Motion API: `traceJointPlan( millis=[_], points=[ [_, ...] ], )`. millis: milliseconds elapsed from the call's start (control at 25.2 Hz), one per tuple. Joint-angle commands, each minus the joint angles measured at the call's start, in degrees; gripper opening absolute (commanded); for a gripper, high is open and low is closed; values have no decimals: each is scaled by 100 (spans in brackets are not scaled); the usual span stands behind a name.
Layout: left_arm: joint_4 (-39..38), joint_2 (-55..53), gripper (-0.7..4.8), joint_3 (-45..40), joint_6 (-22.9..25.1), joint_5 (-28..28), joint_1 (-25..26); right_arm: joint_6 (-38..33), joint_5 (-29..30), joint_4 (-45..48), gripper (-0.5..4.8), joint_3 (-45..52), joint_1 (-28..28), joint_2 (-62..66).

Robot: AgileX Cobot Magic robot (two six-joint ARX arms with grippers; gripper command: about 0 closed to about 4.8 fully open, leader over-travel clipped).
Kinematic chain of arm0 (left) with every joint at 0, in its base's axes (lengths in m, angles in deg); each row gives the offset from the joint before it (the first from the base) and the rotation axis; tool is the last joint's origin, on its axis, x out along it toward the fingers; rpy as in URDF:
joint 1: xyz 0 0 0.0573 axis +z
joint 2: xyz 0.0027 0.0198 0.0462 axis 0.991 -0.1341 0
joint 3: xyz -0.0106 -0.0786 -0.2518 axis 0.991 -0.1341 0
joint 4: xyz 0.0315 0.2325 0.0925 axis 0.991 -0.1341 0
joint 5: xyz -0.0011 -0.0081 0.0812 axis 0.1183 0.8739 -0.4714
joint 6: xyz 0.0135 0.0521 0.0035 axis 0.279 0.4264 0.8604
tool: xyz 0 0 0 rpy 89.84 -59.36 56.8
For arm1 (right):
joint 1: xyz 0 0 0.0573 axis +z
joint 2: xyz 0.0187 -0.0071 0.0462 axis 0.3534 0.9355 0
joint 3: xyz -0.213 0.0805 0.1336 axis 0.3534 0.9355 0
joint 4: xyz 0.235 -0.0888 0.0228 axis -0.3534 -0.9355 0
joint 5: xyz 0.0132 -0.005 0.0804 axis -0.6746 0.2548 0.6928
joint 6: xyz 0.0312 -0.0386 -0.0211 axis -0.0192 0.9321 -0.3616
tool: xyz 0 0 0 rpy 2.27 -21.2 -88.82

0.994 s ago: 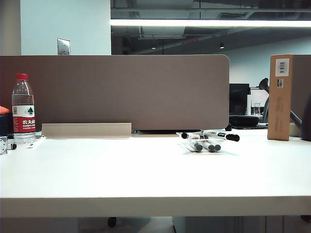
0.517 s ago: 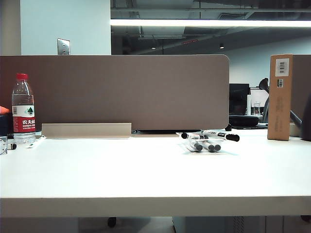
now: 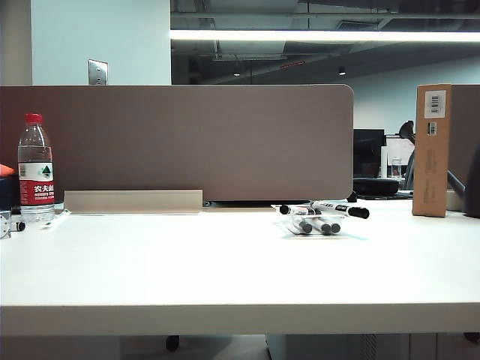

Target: Pick up the markers scattered on the table and put them into the packaging box, making sure the markers fit the shape of the box's grooves.

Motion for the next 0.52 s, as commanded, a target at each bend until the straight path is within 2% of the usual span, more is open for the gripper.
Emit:
traceJointPlan(
  millis=[40,199,358,437,517],
  points=[
    [61,0,-5,24,-20,26,2,61,-315,2184,0,1248,-387,22],
    [59,0,-5,24,-20,24,2,22,-68,3386,-1,2544,-765,22],
    [59,0,-5,24,-20,24,2,22,72,3517,-1,3394,-1390,22],
    [59,0,-5,24,-20,24,2,24,334,3663,-1,3722,-1598,17],
    [59,0,-5,24,-20,24,2,24,352,3707,-1,4013,-1707,-44]
  ],
)
